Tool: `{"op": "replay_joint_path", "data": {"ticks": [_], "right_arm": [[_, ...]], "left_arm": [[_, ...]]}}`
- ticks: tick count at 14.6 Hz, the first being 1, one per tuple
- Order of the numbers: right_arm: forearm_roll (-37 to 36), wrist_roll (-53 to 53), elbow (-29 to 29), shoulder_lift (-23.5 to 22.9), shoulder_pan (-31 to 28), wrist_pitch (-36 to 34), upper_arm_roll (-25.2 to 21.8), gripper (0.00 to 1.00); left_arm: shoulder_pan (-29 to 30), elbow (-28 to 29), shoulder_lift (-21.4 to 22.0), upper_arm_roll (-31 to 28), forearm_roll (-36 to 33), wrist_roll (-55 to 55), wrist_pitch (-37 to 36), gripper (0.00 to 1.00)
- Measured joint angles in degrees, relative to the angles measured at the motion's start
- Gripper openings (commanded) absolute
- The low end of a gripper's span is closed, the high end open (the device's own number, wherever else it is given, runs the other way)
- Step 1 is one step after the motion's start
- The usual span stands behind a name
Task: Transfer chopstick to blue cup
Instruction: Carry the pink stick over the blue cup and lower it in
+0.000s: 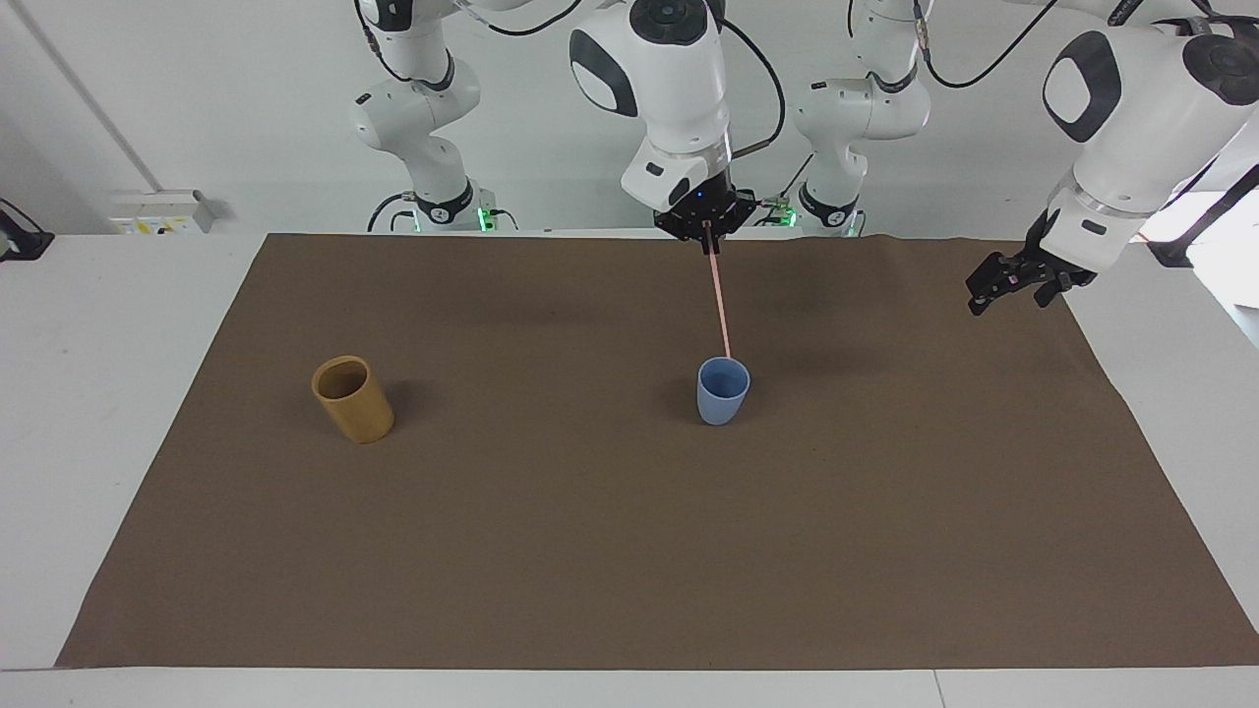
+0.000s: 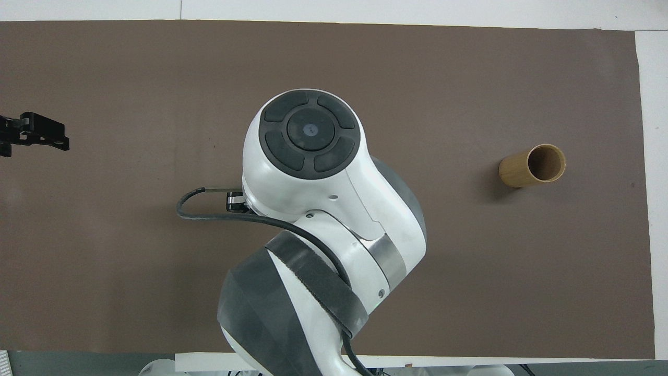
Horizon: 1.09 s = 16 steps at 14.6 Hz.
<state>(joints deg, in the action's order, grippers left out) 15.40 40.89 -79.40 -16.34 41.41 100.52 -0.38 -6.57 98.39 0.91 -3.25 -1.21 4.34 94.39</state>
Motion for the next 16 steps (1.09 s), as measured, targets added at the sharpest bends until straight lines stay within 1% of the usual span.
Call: {"op": "replay_joint_path", "data": {"ticks": [3,4,5,6,7,8,9,14,16], "right_arm": [[-0.1,-0.2,-1.2,0.0,-0.2,2.0,0.0,0.0],[-0.1,-0.8,-1.7,0.1,-0.4,2.1,-0.1,0.02],[-0.3,-1.2,-2.1,0.1,-0.5,2.1,-0.1,0.08],[-0.8,-1.4,-2.4,0.2,-0.6,2.2,-0.1,0.27],[-1.1,-1.4,-2.6,0.2,-0.7,2.2,-0.1,0.47],[-1.2,-1.4,-2.6,0.3,-0.7,2.2,-0.1,0.9],[-1.3,-1.7,-2.7,0.4,-0.8,2.3,-0.1,1.0],[-4.2,-3.3,-2.1,1.2,-1.2,2.2,-0.2,1.0],[-8.4,-3.9,-0.8,1.7,-2.7,1.5,-0.3,1.0]], "left_arm": [[0.0,0.0,0.0,0.0,0.0,0.0,0.0,0.99],[0.0,0.0,0.0,0.0,0.0,0.0,0.0,0.99],[0.0,0.0,0.0,0.0,0.0,0.0,0.0,0.99],[0.0,0.0,0.0,0.0,0.0,0.0,0.0,0.99],[0.0,0.0,0.0,0.0,0.0,0.0,0.0,0.99],[0.0,0.0,0.0,0.0,0.0,0.0,0.0,0.99],[0.0,0.0,0.0,0.0,0.0,0.0,0.0,0.99],[0.0,0.0,0.0,0.0,0.0,0.0,0.0,0.99],[0.0,0.0,0.0,0.0,0.0,0.0,0.0,0.99]]}}
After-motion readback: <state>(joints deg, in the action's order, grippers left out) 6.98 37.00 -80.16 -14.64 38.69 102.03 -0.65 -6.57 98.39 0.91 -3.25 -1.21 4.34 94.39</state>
